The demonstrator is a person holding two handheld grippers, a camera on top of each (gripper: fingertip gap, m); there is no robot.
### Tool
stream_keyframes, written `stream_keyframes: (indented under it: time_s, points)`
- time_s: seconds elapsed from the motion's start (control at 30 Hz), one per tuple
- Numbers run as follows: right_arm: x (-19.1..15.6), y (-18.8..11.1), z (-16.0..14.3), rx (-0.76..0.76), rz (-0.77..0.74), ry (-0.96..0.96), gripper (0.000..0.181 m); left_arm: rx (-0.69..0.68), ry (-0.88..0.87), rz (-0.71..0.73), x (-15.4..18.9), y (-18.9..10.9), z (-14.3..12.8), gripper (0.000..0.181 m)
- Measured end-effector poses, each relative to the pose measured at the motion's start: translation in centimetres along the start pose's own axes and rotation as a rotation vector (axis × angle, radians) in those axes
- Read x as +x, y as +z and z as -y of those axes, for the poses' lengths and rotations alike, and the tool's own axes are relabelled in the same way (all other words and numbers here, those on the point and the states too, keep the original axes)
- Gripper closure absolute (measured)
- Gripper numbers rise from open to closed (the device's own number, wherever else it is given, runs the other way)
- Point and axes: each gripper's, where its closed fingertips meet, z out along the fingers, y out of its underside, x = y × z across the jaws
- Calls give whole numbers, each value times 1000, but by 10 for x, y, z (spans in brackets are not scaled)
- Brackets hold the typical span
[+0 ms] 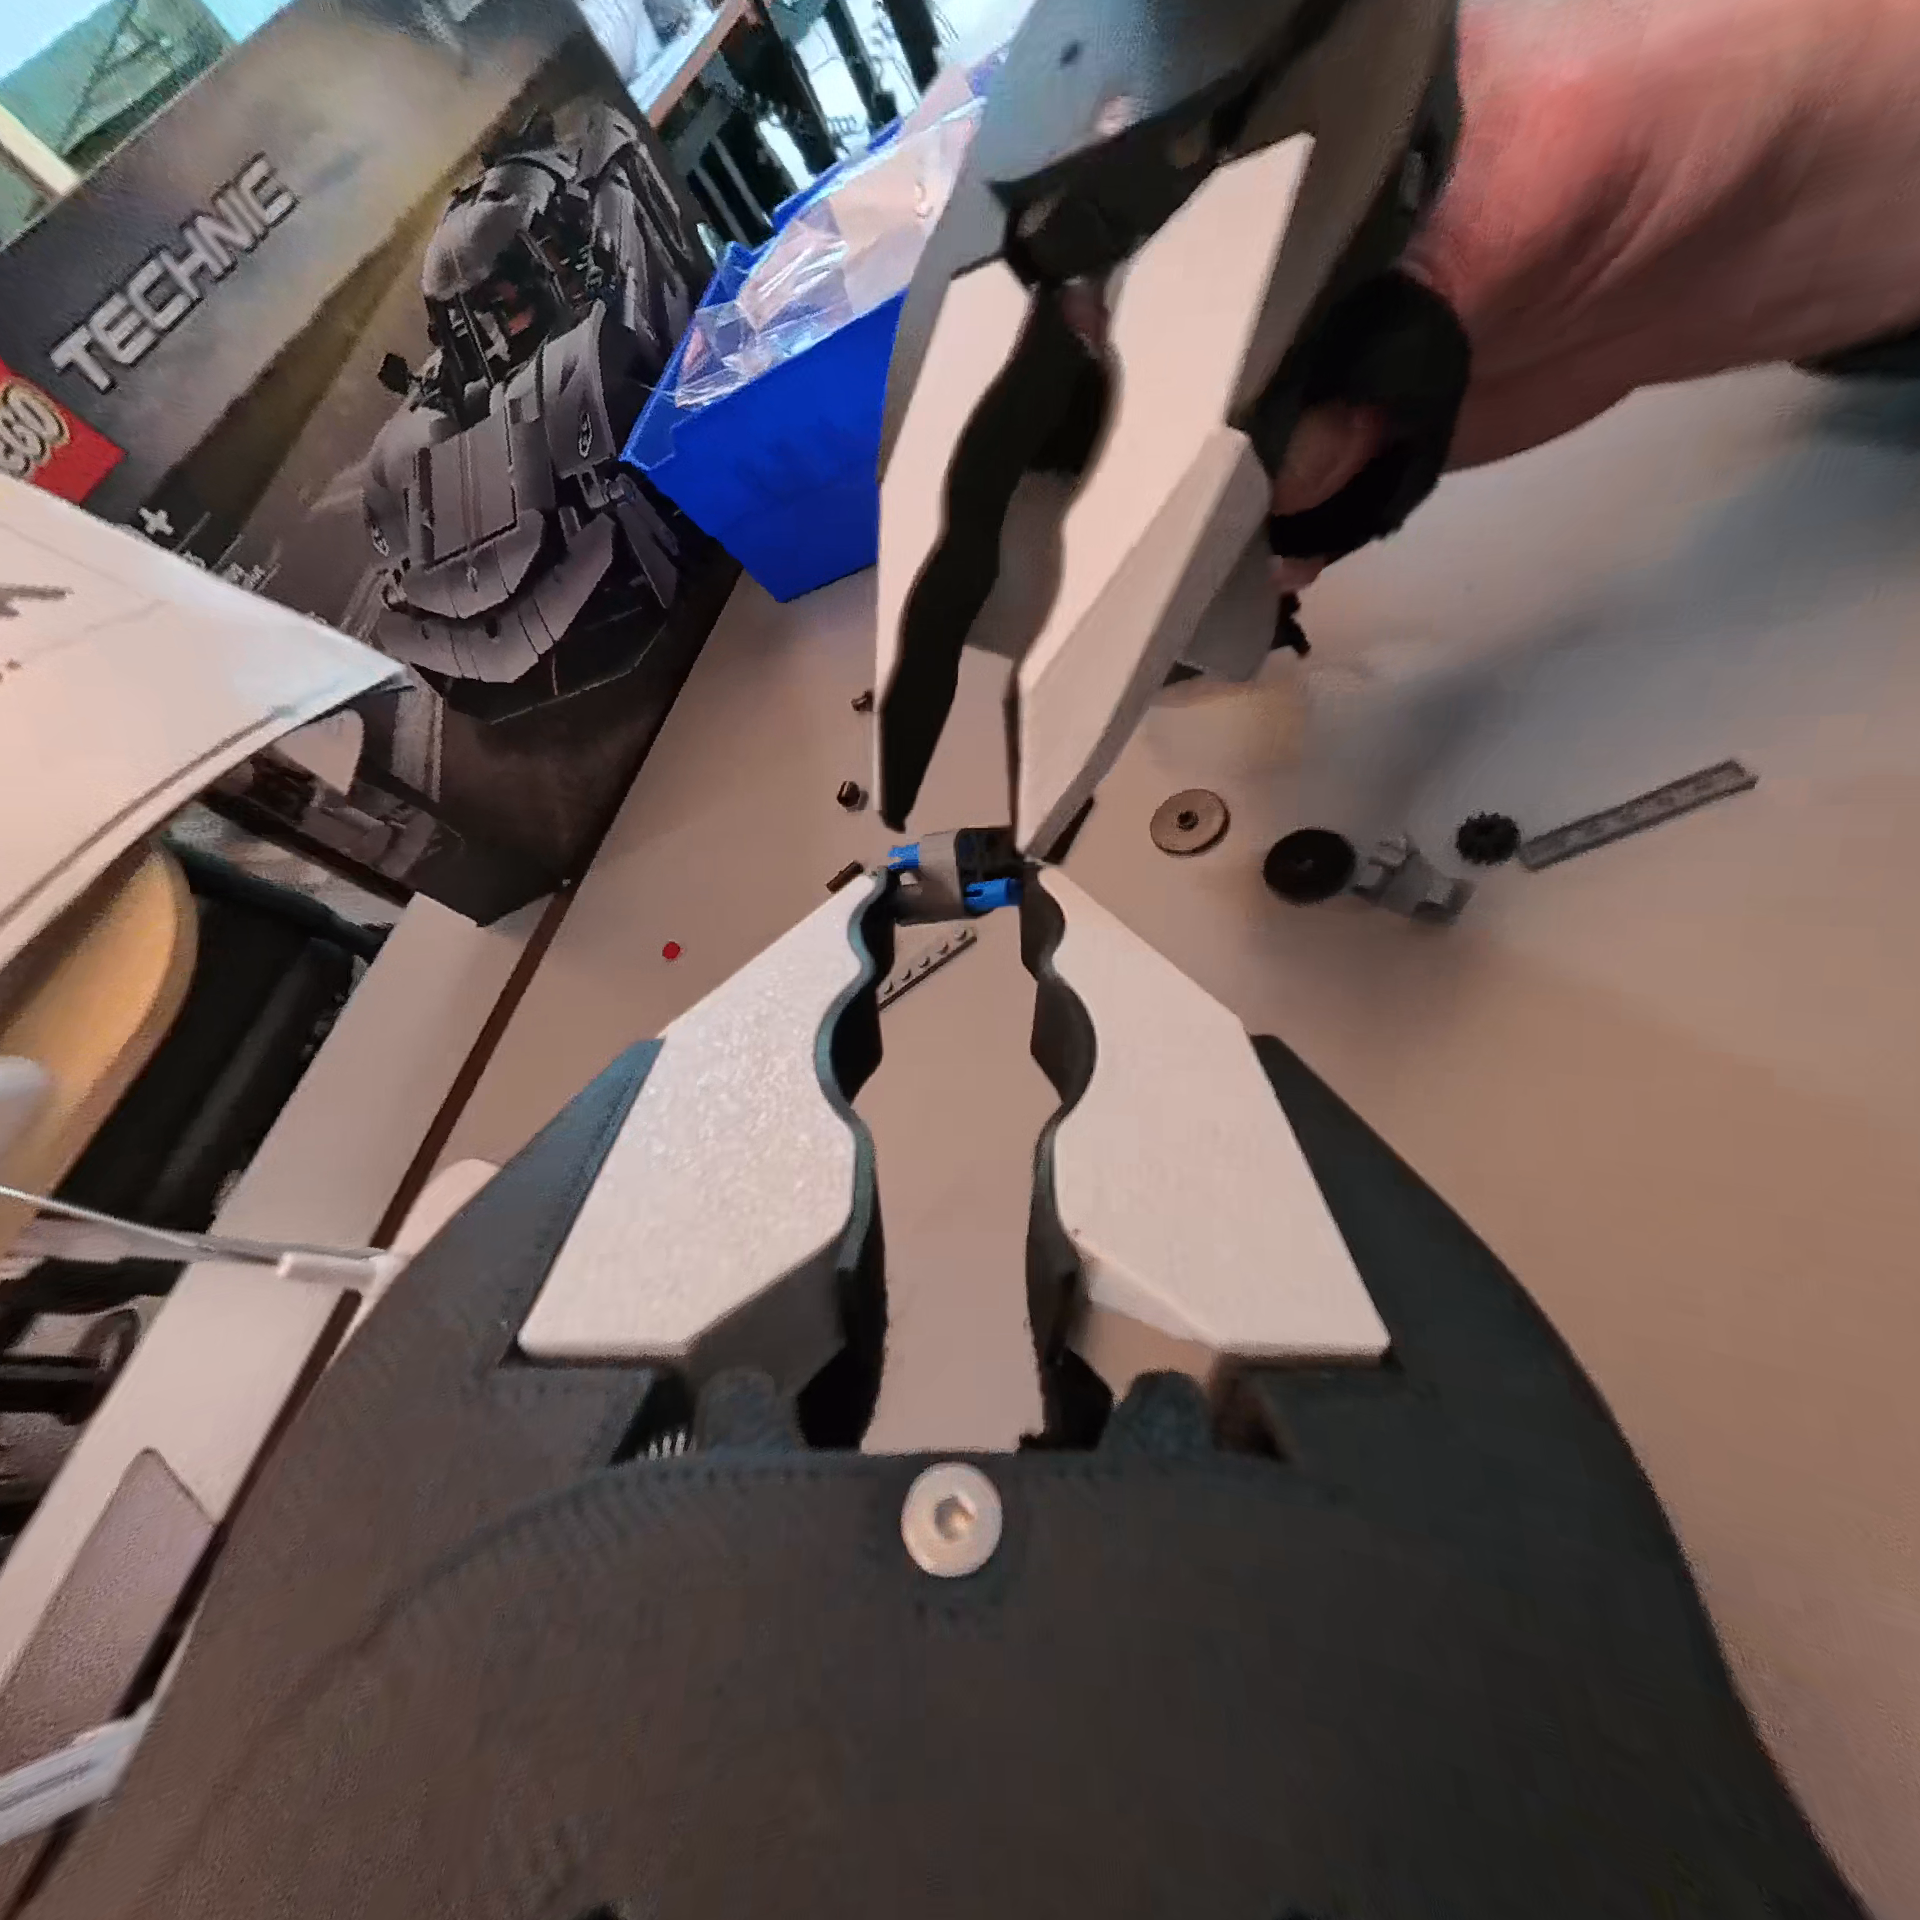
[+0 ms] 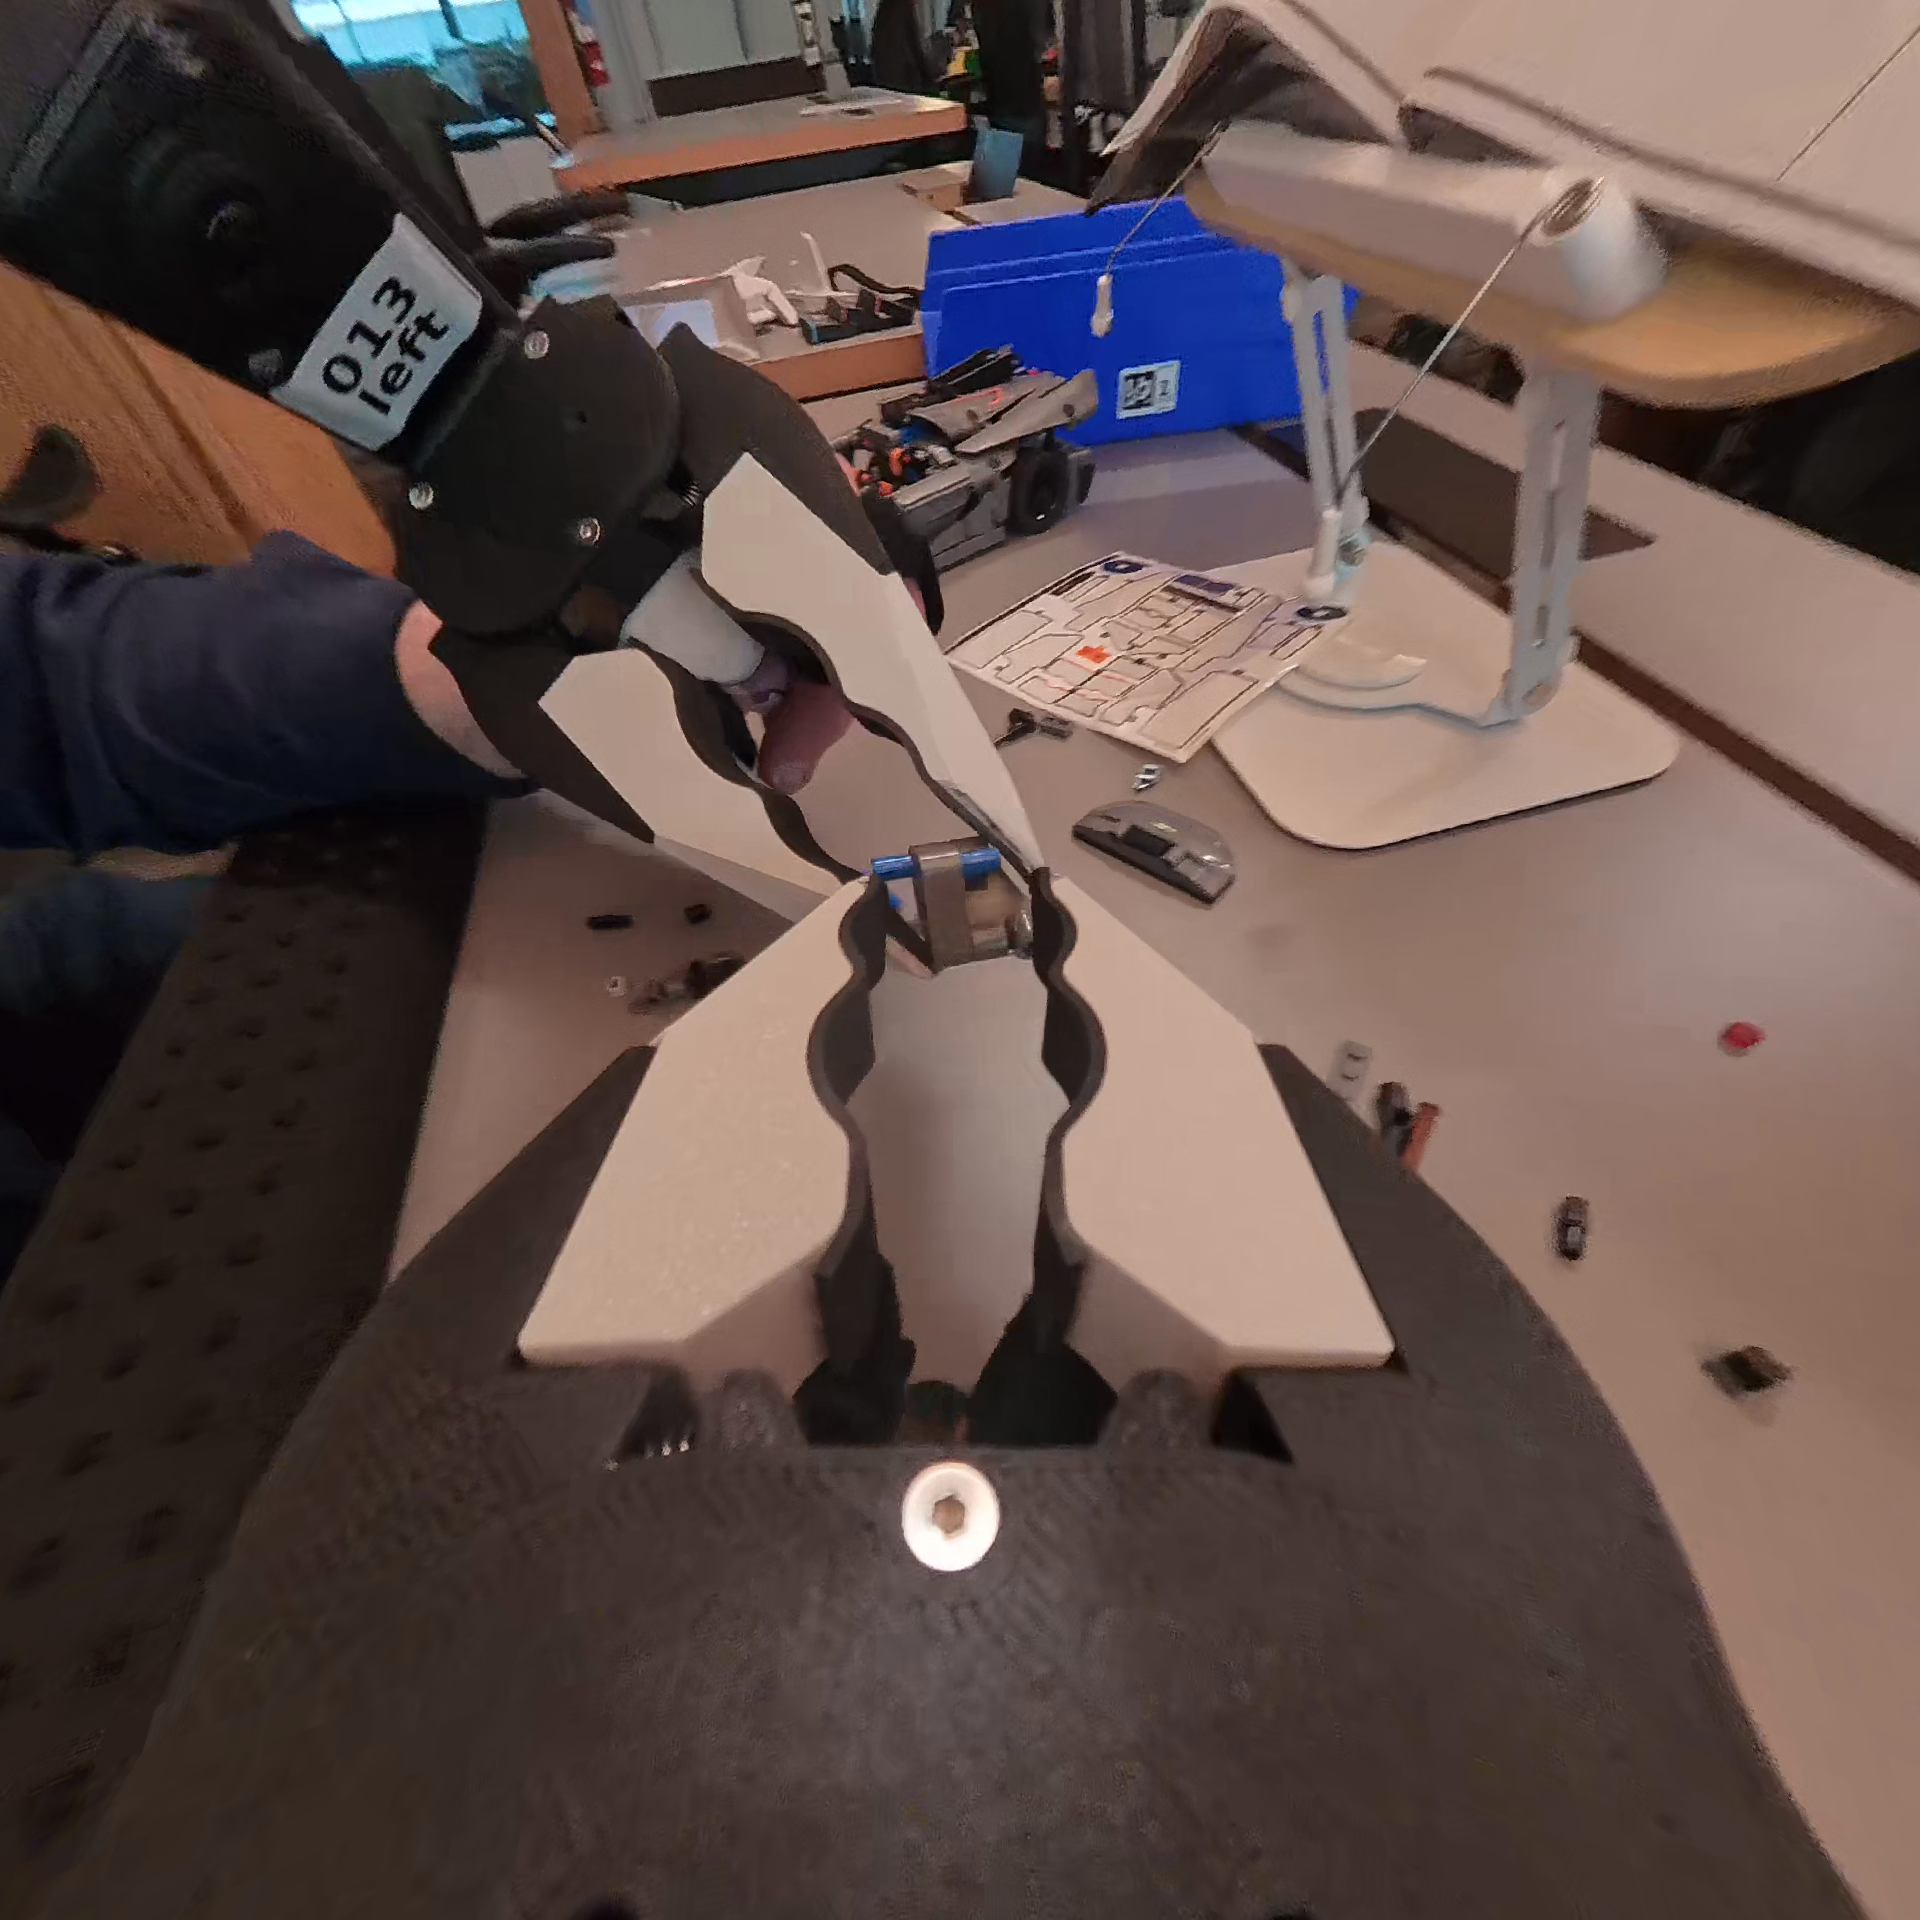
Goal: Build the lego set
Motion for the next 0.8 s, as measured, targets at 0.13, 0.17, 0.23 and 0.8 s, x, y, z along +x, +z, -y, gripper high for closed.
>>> stream_keyframes:
  time_s: [0.13,0.17,0.23,0.8]
  points:
    - [7,1,-6,-85,-130,-189,150,49,-156,-15,-10,-3,3,161]
    - [8,3,-10,-115,-158,-240,150,64,-203,-25,-12,-4,4,161]
    - [9,7,-16,-176,-214,-351,149,91,-275,-48,-13,-4,5,161]
    - [16,5,-14,-233,-378,-581,174,179,-572,-260,1,0,15,160]
